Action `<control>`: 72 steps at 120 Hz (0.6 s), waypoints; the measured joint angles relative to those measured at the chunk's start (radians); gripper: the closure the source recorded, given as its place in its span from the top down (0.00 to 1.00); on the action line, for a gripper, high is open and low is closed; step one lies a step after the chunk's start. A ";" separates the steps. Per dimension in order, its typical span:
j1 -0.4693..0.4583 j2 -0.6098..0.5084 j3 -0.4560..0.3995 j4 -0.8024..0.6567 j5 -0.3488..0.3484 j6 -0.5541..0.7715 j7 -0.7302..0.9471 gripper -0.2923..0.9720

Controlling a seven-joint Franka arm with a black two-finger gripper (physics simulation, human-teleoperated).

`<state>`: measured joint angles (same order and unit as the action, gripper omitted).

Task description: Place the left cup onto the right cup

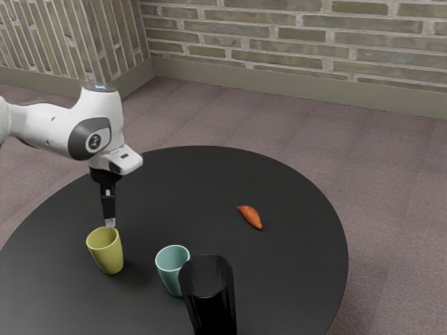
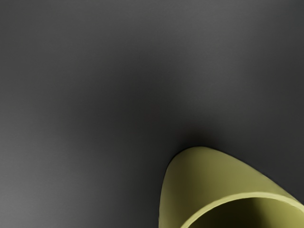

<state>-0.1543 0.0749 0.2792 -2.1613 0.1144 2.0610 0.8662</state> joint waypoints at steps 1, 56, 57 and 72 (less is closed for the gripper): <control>-0.001 0.002 0.000 -0.001 0.000 0.002 -0.001 0.77; 0.012 0.034 0.000 -0.059 -0.001 0.097 -0.026 0.49; 0.012 0.034 0.000 -0.059 -0.001 0.098 -0.027 0.48; 0.012 0.036 0.000 -0.059 -0.001 0.106 -0.033 0.30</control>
<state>-0.1418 0.1109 0.2792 -2.2200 0.1131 2.1668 0.8336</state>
